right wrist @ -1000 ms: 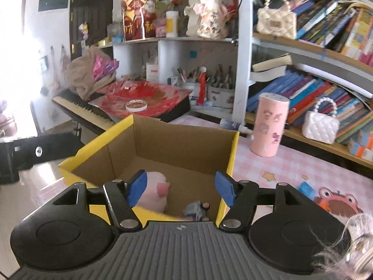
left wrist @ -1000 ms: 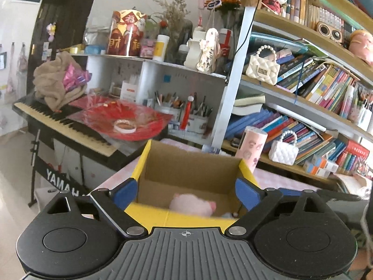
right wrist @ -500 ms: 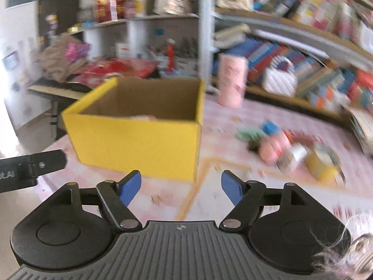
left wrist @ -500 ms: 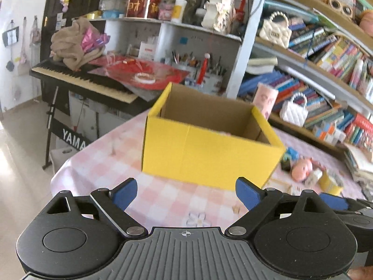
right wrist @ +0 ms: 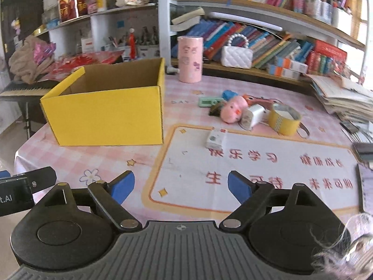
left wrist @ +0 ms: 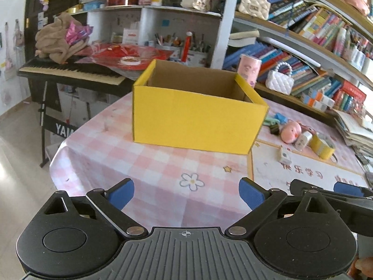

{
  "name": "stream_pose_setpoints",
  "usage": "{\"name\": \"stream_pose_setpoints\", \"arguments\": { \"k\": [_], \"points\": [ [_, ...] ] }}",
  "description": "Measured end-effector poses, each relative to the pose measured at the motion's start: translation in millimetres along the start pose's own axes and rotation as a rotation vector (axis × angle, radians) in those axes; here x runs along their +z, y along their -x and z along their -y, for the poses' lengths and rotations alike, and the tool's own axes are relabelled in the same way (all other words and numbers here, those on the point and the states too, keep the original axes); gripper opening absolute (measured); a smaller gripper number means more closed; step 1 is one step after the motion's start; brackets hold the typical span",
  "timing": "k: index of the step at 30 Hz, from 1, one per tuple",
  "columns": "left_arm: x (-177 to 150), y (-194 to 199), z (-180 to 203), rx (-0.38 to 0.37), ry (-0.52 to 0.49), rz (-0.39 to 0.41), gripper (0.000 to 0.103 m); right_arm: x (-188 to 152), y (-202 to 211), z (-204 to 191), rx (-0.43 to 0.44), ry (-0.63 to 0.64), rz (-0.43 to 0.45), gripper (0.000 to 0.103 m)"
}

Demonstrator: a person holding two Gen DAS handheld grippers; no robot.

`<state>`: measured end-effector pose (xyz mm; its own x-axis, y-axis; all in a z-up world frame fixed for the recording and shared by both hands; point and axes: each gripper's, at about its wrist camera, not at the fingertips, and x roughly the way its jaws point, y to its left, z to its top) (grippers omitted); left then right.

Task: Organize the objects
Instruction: 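Withdraw both tools from the box back toward the table items, then grasp the white card box with left tool while right tool grasps the yellow tape roll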

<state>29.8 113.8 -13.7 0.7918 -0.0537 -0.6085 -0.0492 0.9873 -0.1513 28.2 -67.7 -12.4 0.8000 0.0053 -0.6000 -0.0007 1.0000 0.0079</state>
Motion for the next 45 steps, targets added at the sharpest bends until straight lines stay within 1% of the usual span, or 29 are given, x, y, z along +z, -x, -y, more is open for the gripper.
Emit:
{"name": "stream_pose_setpoints", "arguments": {
  "k": [6, 17, 22, 31, 45],
  "points": [
    [-5, 1, 13, -0.048, -0.059, -0.021, 0.098, -11, 12, 11, -0.042, -0.039, -0.016, 0.092],
    [-16, 0, 42, -0.145, -0.155, -0.062, 0.098, -32, 36, 36, -0.145, -0.109, -0.025, 0.096],
    [-18, -2, 48, -0.167, -0.17, -0.071, 0.098, -35, 40, 44, -0.176, -0.135, -0.03, 0.096],
    [-19, -11, 62, -0.189, -0.187, -0.092, 0.098, -38, 36, 55, -0.2, -0.15, -0.053, 0.099],
    [-11, -36, 107, -0.228, -0.225, -0.116, 0.098, -29, 19, 97, -0.234, -0.179, -0.077, 0.1]
  ]
}}
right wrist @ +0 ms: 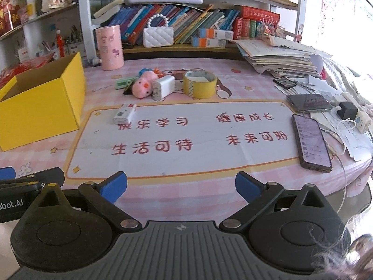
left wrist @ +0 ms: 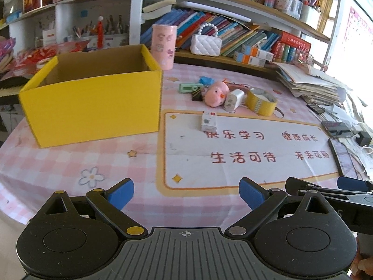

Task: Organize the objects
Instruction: 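Grasp the white card box with left tool while right tool grasps the yellow tape roll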

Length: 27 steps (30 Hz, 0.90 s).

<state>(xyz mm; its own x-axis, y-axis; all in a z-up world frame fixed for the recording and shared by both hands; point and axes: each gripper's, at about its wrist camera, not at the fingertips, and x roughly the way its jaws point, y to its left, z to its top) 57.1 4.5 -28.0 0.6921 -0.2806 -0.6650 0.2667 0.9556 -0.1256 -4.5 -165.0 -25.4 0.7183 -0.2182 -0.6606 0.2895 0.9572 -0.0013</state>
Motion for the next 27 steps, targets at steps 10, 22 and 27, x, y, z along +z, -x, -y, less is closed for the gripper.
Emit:
{"name": "stream_pose_setpoints", "arguments": {
  "k": [10, 22, 27],
  "points": [
    [17, -28, 23, 0.01, 0.008, -0.02, 0.098, 21, -28, 24, 0.004, 0.004, -0.021, 0.1],
    [42, -65, 44, 0.059, 0.055, -0.024, 0.097, 58, -75, 47, 0.059, 0.04, -0.032, 0.1],
    [52, -84, 55, 0.076, 0.058, -0.034, 0.094, 72, -95, 58, 0.087, 0.054, -0.041, 0.1]
  ]
}}
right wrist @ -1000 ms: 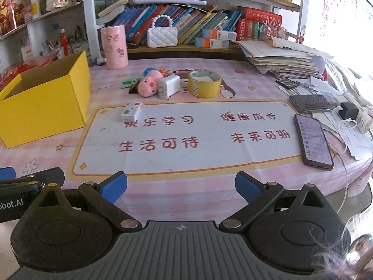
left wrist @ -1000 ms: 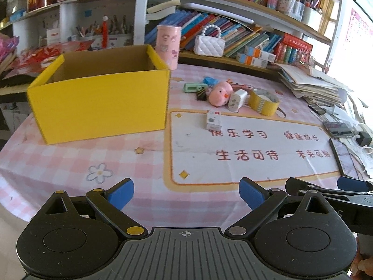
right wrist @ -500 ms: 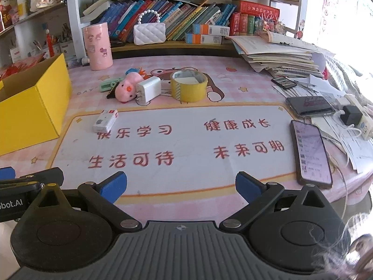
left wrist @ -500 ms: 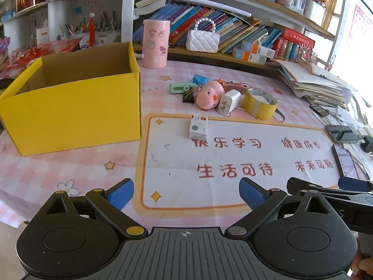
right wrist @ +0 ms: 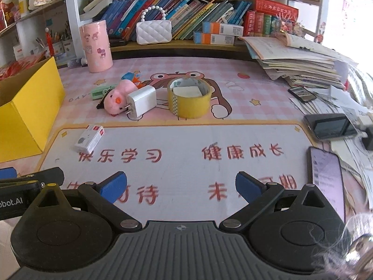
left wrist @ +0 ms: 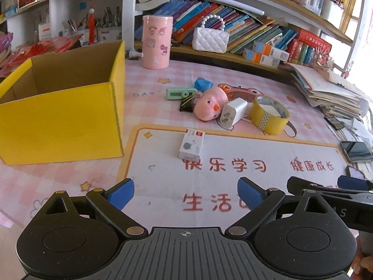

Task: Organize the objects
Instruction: 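Grasp the white card box with left tool while right tool grasps the yellow tape roll, then carry the white card box and yellow tape roll with both tools to the yellow box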

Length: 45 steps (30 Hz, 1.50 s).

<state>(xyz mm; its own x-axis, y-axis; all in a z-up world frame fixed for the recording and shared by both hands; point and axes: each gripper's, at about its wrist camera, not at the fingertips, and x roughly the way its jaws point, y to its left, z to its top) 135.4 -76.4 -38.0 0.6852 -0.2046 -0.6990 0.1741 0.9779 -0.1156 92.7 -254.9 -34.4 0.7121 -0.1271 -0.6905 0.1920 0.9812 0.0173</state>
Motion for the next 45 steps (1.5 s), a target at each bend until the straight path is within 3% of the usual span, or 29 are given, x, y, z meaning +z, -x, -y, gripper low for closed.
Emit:
{"name": "stream_pose_setpoints", "arguments": {
  "k": [18, 23, 27, 30, 37, 40, 42, 45],
  "points": [
    [40, -79, 20, 0.086, -0.046, -0.015, 0.053, 54, -76, 32, 0.083, 0.059, 0.066, 0.1],
    [42, -100, 21, 0.105, -0.051, -0.05, 0.051, 66, -100, 36, 0.091, 0.075, 0.051, 0.1],
    [39, -104, 20, 0.12, -0.037, -0.062, 0.043, 77, -119, 39, 0.092, 0.078, 0.049, 0.1],
    [40, -102, 19, 0.119, -0.027, -0.062, 0.029, 84, -131, 39, 0.103, 0.089, 0.047, 0.1],
    [44, -82, 12, 0.064, 0.068, -0.053, 0.028, 99, -158, 30, 0.107, 0.143, 0.059, 0.1],
    [44, -69, 13, 0.045, 0.08, -0.035, 0.028, 100, -167, 29, 0.121, 0.153, 0.053, 0.094],
    [44, -61, 12, 0.04, 0.086, -0.025, 0.028, 100, -169, 30, 0.125, 0.16, 0.048, 0.081],
    [41, -51, 10, 0.038, 0.094, -0.011, 0.028, 101, -163, 31, 0.134, 0.151, 0.051, 0.08]
  ]
}}
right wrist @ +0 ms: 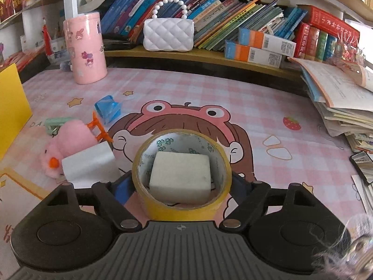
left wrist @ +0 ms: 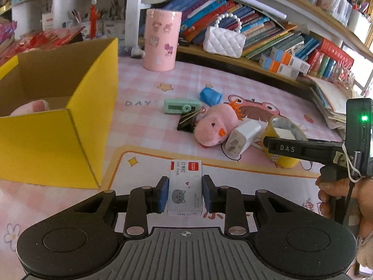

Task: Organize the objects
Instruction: 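Carry the white card box and yellow tape roll with both tools to the yellow box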

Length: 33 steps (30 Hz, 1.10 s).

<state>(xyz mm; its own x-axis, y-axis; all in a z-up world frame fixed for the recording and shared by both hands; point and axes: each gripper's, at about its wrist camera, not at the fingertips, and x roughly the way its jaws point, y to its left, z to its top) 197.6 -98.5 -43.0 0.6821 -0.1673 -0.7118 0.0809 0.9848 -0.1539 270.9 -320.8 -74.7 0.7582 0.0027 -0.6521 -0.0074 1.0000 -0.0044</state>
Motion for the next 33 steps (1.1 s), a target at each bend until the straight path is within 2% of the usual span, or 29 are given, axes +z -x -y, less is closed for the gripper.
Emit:
{"name": "stream_pose_setpoints", "arguments": {
  "k": [6, 15, 23, 33],
  "points": [
    [-9, 17, -6, -0.03, 0.014, 0.015, 0.028, -4, 38, -1, -0.001, -0.038, 0.074, 0.08],
    [-25, 37, -18, -0.06, 0.028, 0.027, 0.028, -23, 96, -31, 0.022, -0.038, 0.094, 0.081],
    [-42, 54, -39, -0.078, 0.044, 0.025, 0.028, -50, 137, -69, 0.064, -0.061, 0.041, 0.081],
    [-62, 81, -76, -0.076, 0.055, 0.015, 0.028, -81, 166, -125, 0.111, 0.009, -0.012, 0.081]
  ]
}}
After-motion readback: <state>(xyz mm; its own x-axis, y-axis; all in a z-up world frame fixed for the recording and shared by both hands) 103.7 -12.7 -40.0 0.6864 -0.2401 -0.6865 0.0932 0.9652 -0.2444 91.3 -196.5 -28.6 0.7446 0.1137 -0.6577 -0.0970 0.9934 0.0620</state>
